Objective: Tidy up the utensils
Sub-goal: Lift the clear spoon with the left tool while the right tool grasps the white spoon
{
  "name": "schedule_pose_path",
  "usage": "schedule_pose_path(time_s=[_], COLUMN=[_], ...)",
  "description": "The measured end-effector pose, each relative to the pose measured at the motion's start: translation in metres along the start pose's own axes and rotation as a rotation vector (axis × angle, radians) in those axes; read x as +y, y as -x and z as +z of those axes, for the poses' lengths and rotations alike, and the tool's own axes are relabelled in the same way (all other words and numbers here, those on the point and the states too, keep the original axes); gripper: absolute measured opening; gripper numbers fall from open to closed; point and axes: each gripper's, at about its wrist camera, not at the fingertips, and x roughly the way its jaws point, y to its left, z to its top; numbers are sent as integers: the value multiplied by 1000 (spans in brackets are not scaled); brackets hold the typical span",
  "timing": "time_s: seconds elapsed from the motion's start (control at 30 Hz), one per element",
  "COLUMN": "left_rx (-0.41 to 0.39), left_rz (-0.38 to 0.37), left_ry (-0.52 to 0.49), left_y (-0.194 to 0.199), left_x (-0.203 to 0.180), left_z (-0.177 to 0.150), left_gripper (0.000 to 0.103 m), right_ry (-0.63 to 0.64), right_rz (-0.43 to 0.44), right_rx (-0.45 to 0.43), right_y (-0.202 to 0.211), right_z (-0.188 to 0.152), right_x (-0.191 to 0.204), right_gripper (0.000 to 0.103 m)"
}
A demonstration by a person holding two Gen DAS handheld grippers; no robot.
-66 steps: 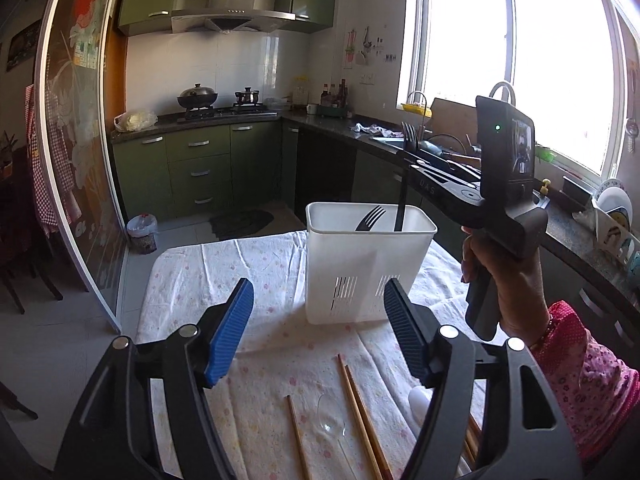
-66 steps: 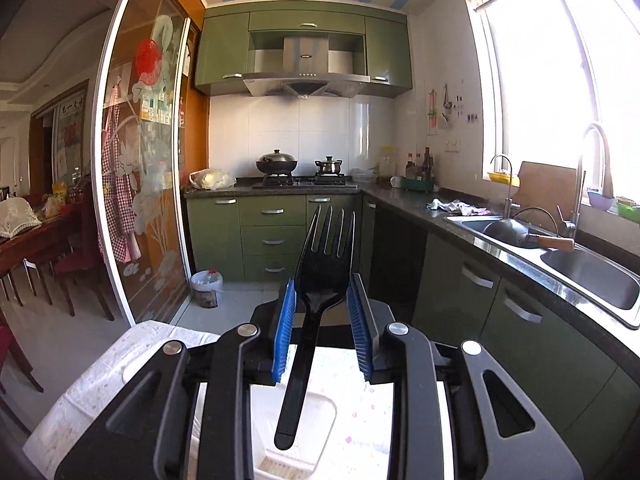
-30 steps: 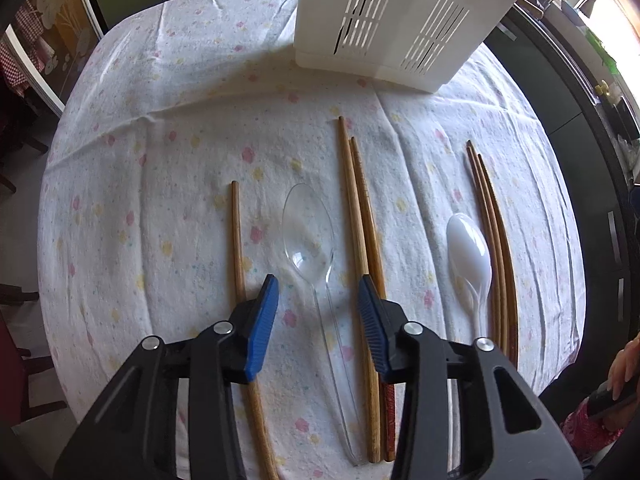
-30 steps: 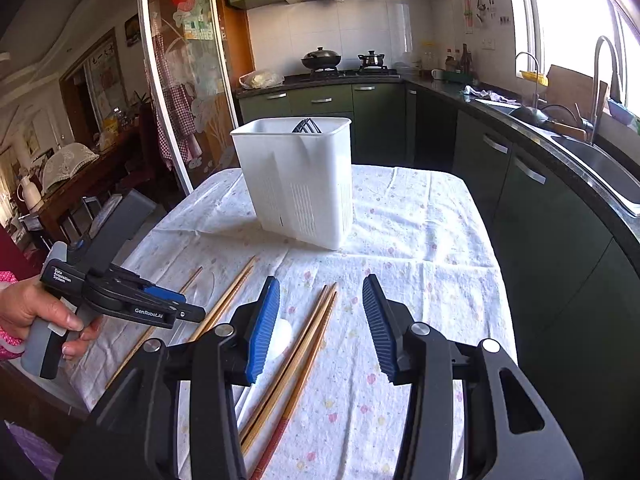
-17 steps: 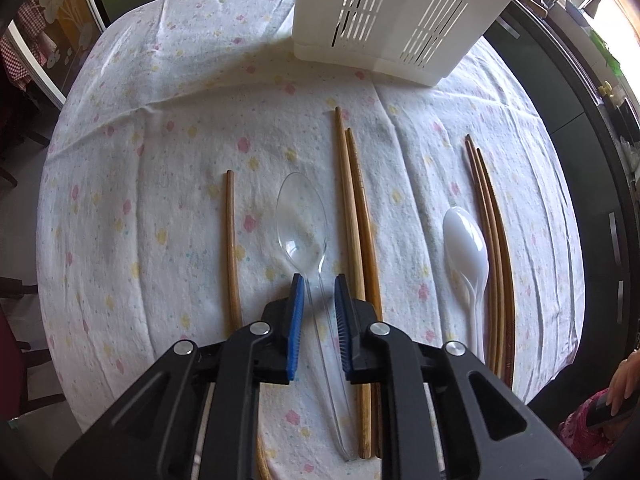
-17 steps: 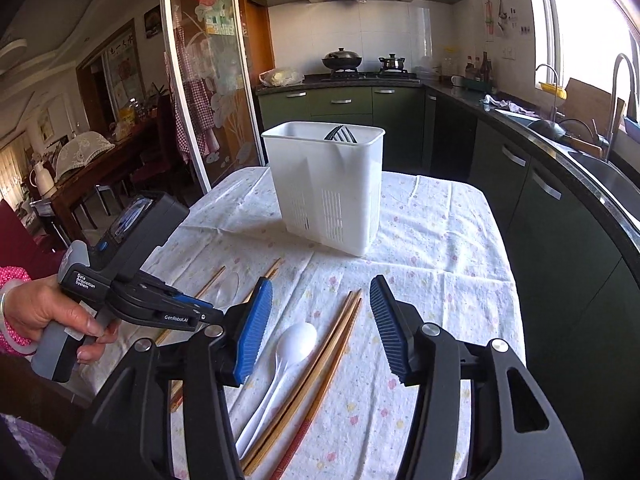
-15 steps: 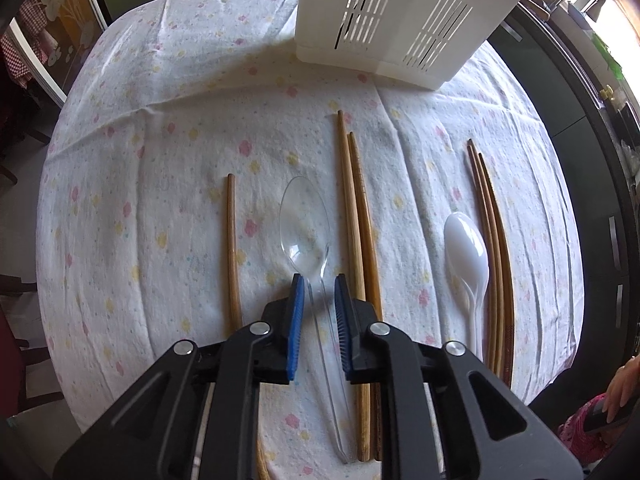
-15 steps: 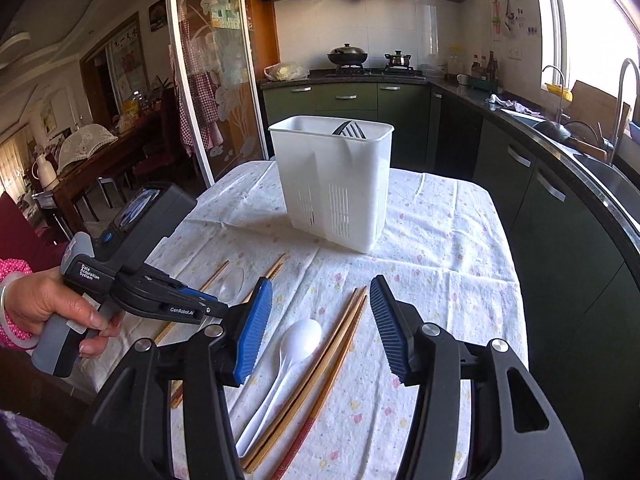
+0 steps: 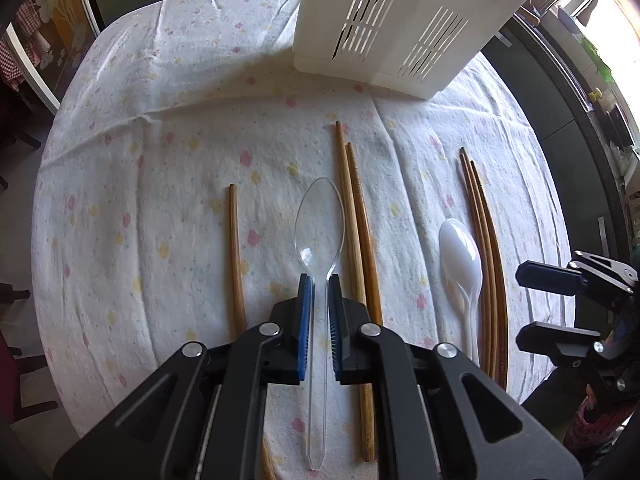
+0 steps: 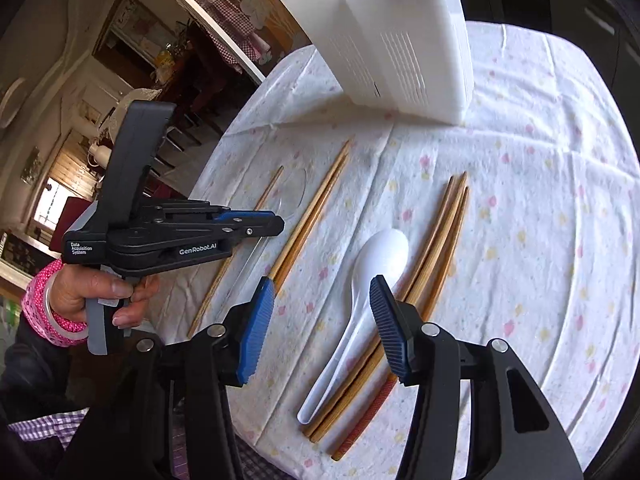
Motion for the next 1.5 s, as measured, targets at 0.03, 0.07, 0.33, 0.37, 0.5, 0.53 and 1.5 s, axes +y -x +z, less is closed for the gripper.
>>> schedule_pose_path(time_s=[0.03, 0.07, 0.33, 0.37, 0.5, 0.53, 1.5], left_rx=[-9, -15, -61, -63, -75, -80, -395], left_rz=[2, 2, 9, 10, 12, 15, -65], left_ry=[-7, -14, -63, -66, -70, -71, -157], left_y=[3, 5, 18, 19, 21, 22, 136], left_x=[1, 1, -9, -10, -12, -12, -35], left_z=[-1, -1, -6, -6, -5, -4, 4], left_gripper=[9, 9, 9, 9, 9, 9, 9], right_ry=[-15, -22, -11, -1, 42, 48, 132], right_rz=[-3, -9, -76, -102, -198, -221, -200], right_rx=[2, 3, 30, 30, 25, 20, -485], right_y=[-3, -5, -23, -26, -37, -39, 57], right_z=[-1, -3, -10, -10, -11, -11, -29], right_x=[-2, -4, 4, 6, 16, 18, 59], right_gripper=[51, 51, 51, 51, 49, 48, 6])
